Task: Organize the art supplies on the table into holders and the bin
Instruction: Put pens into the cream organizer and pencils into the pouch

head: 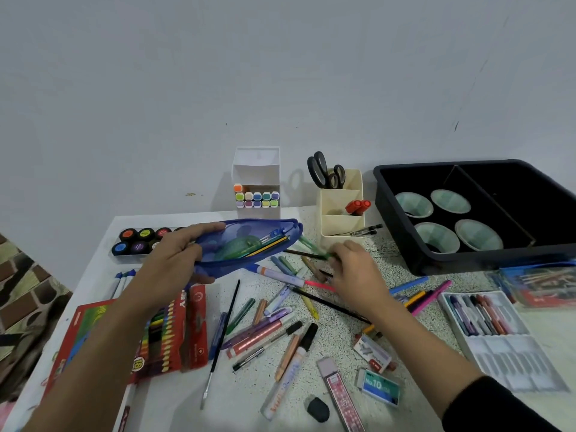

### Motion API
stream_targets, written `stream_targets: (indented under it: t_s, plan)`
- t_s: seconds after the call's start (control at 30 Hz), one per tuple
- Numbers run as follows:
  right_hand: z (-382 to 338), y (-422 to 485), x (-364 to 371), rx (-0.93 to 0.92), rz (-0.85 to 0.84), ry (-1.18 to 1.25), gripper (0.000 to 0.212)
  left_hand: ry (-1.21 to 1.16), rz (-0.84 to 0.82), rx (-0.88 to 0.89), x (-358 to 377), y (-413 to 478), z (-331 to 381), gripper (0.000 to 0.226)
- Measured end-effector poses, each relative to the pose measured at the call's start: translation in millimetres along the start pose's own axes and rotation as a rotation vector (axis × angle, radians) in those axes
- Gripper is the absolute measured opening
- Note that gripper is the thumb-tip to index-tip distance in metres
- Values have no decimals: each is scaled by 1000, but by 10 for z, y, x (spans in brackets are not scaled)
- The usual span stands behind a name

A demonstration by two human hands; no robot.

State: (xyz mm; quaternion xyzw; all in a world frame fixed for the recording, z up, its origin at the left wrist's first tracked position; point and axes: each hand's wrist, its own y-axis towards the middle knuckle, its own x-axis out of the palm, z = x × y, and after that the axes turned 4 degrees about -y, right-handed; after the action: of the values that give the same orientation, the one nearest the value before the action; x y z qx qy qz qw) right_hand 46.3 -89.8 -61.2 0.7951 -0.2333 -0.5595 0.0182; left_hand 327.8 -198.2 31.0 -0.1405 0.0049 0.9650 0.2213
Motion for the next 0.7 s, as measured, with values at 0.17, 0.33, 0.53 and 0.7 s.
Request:
stream_targets:
  t_s: [0.17,0.33,0.53,0.7]
  plan:
    - [92,-98,-401,255,-3,515,4,23,-72,-31,67,-10,-13,53]
    - [-44,-153,-772,261,-1,930,16,37,-167,-25,193,-12,65,54]
    - [-367,-145,-1169,98,95,1074,16,62,-287,8,412,-20,196,53]
    - [-409,-148,-1196,-33,93,696,11,-2,-397,-14,694,-84,257,53]
